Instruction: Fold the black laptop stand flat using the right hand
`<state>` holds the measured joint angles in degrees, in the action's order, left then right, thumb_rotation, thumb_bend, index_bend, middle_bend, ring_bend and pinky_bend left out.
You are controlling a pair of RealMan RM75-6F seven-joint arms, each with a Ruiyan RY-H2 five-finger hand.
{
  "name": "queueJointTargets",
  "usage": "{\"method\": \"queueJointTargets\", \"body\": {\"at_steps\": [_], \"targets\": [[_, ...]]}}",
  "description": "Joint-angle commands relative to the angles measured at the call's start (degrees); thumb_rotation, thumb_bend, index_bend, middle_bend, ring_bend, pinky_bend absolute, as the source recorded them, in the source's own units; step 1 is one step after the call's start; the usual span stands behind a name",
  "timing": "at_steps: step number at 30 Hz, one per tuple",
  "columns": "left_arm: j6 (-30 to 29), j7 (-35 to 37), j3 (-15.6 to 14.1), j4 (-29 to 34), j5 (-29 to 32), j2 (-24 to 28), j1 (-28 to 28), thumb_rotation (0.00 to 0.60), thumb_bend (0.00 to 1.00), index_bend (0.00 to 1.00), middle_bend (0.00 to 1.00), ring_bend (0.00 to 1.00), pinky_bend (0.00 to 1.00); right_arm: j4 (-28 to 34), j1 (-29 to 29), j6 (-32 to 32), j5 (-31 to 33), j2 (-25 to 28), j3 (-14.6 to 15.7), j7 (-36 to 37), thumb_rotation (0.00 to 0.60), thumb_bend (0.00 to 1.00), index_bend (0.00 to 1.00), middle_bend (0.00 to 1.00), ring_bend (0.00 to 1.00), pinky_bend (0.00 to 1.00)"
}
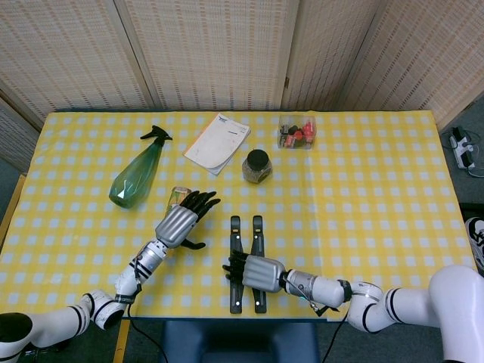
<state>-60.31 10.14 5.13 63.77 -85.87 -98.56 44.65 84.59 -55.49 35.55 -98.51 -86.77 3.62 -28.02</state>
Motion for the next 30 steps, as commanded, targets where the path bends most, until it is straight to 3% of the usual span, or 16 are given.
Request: {"method": "queueJointTargets", "body": {"at_steps": [1,9,14,18,30], "targets": [[0.0,0.1,0.0,-0.2,-0.1,-0.1,0.0,0.6,0.12,0.0,0.0,0.0,0.0,-0.1,-0.5,-0.4,0.4,-0.3,-0.4,0.2,0.6,0.35,0.0,0.0,0.0,0.0],[0.0,0.5,0.1,-0.5,0.0,0.0,-0.2,0.6,0.12,0.0,0.0,0.0,0.0,-0.4,-2.3,-2.8,2.5,-1.1,-1.6,0.3,0.6,0.35,0.0,0.01,0.0,0.0],[0.0,0.9,0.0,-0.9,0.0,-0.2,-0.3,0.6,0.12,0.0,0.0,0.0,0.0,-1.3,-2.8,-2.3,2.7,-1.6,-1.9,1.1,0.6,0.35,0.01,0.13,0.03,0.0],[0.1,1.1,0.0,-1.1,-0.1,-0.3,-0.3,0.6,0.12,0.0,0.0,0.0,0.0,-2.5,-3.0,-1.6,2.5,-2.1,-1.8,2.2,0.6,0.35,0.14,0.24,0.09,0.0],[-0.2,1.5,0.1,-1.5,-0.2,-0.3,-0.5,0.6,0.12,0.0,0.0,0.0,0.0,-6.7,-3.5,4.1,-0.4,-3.9,-1.8,6.1,0.6,0.35,0.33,0.4,0.2,0.0]]}}
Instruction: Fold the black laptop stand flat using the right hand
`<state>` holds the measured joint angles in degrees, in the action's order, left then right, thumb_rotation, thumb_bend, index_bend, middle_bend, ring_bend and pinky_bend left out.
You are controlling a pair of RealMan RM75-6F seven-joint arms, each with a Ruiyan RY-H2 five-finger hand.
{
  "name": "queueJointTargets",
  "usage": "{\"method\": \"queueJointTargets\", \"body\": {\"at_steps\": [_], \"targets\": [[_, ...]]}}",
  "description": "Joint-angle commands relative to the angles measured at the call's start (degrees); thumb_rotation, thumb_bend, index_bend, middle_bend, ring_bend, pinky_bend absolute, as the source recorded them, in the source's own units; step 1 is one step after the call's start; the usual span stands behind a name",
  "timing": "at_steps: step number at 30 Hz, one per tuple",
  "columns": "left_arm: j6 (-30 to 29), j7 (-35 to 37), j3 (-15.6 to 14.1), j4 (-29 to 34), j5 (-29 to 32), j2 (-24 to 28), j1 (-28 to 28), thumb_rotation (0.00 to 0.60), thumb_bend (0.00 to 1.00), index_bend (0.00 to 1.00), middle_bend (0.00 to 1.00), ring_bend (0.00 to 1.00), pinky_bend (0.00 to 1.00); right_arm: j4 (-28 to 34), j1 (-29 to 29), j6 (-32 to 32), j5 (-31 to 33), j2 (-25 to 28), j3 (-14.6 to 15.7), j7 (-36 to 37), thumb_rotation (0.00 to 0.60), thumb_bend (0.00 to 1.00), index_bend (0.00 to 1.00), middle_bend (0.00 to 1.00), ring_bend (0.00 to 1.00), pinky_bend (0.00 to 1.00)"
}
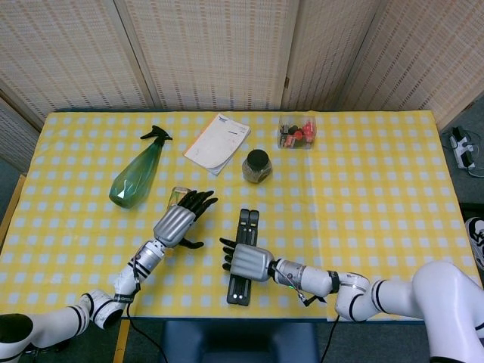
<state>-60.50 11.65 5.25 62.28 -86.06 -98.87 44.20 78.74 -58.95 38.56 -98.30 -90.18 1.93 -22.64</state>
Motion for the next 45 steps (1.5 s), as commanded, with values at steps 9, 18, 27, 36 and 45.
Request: {"method": "queueJointTargets", "body": {"at_steps": [9,18,27,36,45], "targets": [[-0.8,-0.6,0.3,0.9,0.0,0.7,-0.4,0.6,0.12,0.0,0.0,0.0,0.0,-1.7,0.7,3.1,0.1,-0.8,-0.3,0.6,0.6,0.35,0.22,0.34,0.15,0.0],[-2.2,-2.3,2.1,4.4,2.0,3.8,-1.6,0.6,0.12,0.0,0.0,0.0,0.0,7.4,6.1,8.6,5.0,5.1,-1.3,-2.9,0.6,0.35,0.0,0.0,0.0,0.0],[-5.9,-8.3,5.0,12.1,9.4,11.0,-7.1,0.6,0.15,0.0,0.0,0.0,0.0,18.6,19.8,25.4,10.2,17.0,0.2,-6.5,0.6,0.35,0.0,0.03,0.02,0.0],[-14.8,-16.0,4.8,19.0,14.1,18.1,-15.7,0.6,0.15,0.0,0.0,0.0,0.0,19.1,32.5,39.4,12.9,24.6,1.7,2.3,0.6,0.35,0.0,0.04,0.05,0.0],[-21.6,-15.3,1.7,24.9,15.2,24.3,-25.2,0.6,0.15,0.0,0.0,0.0,0.0,16.7,41.2,44.0,15.9,29.1,2.8,17.3,0.6,0.35,0.0,0.04,0.08,0.05]]}}
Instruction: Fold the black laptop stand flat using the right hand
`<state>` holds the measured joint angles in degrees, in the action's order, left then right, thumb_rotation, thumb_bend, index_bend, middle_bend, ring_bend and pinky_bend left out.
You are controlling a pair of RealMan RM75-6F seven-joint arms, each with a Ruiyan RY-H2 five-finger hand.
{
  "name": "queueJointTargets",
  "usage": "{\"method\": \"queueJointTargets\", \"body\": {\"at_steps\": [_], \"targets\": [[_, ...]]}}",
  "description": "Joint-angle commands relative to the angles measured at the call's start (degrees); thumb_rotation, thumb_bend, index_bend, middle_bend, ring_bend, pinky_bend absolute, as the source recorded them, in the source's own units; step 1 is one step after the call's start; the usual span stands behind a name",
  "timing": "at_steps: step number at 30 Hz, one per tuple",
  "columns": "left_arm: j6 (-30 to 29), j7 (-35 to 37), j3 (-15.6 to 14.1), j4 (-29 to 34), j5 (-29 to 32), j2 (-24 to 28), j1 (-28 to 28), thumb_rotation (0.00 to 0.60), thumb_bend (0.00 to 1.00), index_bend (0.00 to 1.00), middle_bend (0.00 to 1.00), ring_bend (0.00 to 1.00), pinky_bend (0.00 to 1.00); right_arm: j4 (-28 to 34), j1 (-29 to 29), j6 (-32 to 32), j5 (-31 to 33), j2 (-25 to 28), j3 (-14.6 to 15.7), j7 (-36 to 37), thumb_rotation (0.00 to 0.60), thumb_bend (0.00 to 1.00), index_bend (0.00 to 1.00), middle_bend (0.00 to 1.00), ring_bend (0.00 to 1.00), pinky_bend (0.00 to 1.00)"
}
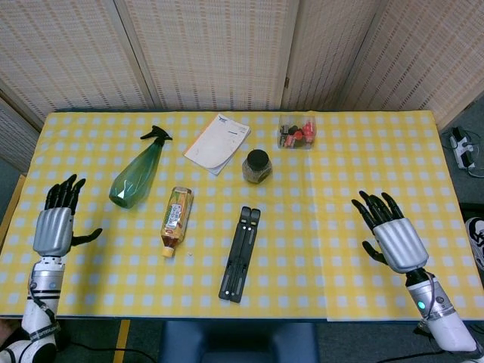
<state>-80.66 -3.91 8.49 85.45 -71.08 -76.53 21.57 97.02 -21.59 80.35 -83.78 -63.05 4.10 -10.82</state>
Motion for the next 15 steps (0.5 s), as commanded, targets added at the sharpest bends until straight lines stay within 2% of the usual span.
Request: {"method": "queueJointTargets", "body": {"at_steps": [1,6,10,15], "targets": [[-2.0,0.1,-2.1,2.2,0.1,2.5,-3.4,0.6,0.15,0.0,0.0,0.0,0.0,-2.2,4.6,2.8,1.4,2.1,0.7,6.8,0.6,0.35,0.0,0.04,0.08,0.05],[-5.7,-1.3,-5.0,5.8,-2.0,5.1,-8.0,0.6,0.15,0.0,0.0,0.0,0.0,-5.2,9.4,7.3,2.2,1.2,-0.1,9.7,0.6,0.35,0.0,0.04,0.07,0.04],[-8.3,-1.6,-5.9,8.1,-3.9,5.8,-10.3,0.6,0.15,0.0,0.0,0.0,0.0,-5.8,11.9,9.4,2.5,0.2,-0.7,8.8,0.6,0.35,0.0,0.04,0.06,0.02],[-9.5,-2.9,-6.5,9.4,-5.1,5.6,-12.0,0.6,0.15,0.0,0.0,0.0,0.0,-6.3,13.4,9.1,2.0,0.6,-0.9,11.1,0.6,0.35,0.0,0.03,0.04,0.02]]}}
